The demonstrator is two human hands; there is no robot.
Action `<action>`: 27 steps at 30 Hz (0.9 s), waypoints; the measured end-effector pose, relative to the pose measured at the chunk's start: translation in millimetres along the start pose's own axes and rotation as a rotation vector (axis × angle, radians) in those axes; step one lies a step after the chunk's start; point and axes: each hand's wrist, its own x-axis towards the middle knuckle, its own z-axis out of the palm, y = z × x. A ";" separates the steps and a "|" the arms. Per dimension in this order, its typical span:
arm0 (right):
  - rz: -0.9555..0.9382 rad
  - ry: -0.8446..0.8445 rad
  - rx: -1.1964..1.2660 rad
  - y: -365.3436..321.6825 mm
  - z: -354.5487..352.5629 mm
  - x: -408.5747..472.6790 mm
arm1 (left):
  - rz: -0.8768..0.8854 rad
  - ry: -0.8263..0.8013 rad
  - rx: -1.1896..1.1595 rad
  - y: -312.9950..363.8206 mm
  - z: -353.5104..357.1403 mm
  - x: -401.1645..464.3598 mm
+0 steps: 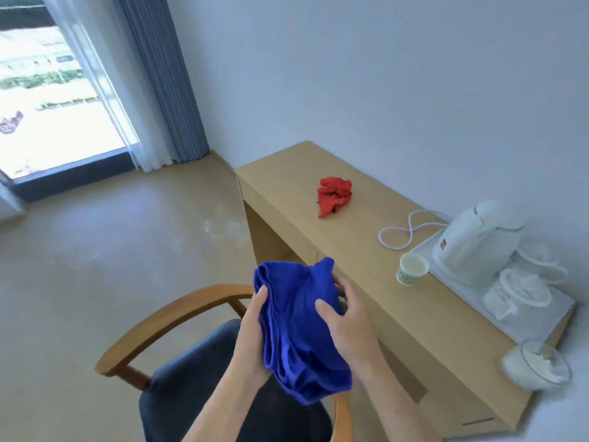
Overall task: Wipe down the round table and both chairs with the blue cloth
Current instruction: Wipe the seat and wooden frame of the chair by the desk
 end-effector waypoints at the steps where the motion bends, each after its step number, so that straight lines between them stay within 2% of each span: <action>1: -0.020 0.004 -0.020 -9.4 5.1 1.6 | 0.012 -0.029 0.009 9.9 -1.8 -6.1; 3: -0.059 -0.012 -0.042 -26.1 13.2 4.8 | 0.091 -0.001 0.131 26.9 -6.9 -14.5; 5: -0.084 -0.020 -0.061 -37.4 15.5 7.7 | 0.165 0.137 0.257 39.0 -16.0 -17.5; 8: -0.073 0.005 -0.127 -42.8 10.8 16.3 | 0.187 0.235 0.236 48.3 -29.5 -16.8; 11: 0.017 0.005 -0.134 -37.5 1.0 27.3 | 0.181 0.213 0.269 55.4 -30.7 -15.0; 15: 0.149 -0.137 -0.165 -29.0 -11.7 43.2 | 0.097 0.215 0.371 65.3 -25.3 -9.6; 19: 0.121 -0.184 -0.354 -18.4 -15.6 55.7 | 0.019 0.306 0.629 67.9 -19.5 -8.2; 24: 0.241 -0.181 -0.159 -9.8 -17.1 65.1 | 0.098 0.483 0.786 64.6 -19.9 -7.5; 27: 0.271 -0.281 -0.067 -8.0 -23.8 67.4 | 0.128 0.451 0.734 69.0 -19.3 -9.9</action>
